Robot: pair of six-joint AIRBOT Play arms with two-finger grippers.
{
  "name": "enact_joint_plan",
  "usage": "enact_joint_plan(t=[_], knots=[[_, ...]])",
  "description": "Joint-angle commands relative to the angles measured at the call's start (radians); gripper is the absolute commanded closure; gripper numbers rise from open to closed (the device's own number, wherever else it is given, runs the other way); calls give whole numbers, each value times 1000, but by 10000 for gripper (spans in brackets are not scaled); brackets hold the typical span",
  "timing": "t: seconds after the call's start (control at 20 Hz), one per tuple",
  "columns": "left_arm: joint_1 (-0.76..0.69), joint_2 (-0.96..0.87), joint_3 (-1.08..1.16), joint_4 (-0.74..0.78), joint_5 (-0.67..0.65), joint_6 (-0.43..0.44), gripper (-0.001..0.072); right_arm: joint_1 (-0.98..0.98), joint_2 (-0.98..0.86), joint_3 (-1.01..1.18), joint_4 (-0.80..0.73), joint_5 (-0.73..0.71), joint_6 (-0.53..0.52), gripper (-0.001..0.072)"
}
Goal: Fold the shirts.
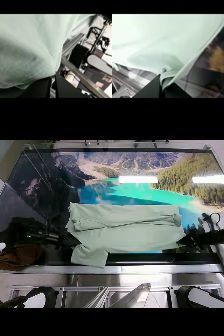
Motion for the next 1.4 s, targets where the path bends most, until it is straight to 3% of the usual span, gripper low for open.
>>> enact_joint_plan(t=[0.0, 0.25, 0.5, 0.95, 1.15, 1.35], knots=[[98, 84, 103, -28, 77, 10, 683, 1, 167, 49, 183, 73, -27, 695], [254, 166, 159, 48, 84, -10, 683, -93, 232, 67, 195, 53, -15, 695], [252, 143, 108, 46, 31, -6, 683, -17, 227, 64, 341, -86, -87, 695], [11, -330, 617, 49, -24, -6, 694, 181, -52, 65, 383, -548, -156, 695], [-44, -534, 823, 150, -11, -75, 695, 179, -170, 65, 499, -599, -303, 695], [-46, -636, 880, 230, 53, -105, 704, 180, -211, 65, 554, -595, -368, 695]])
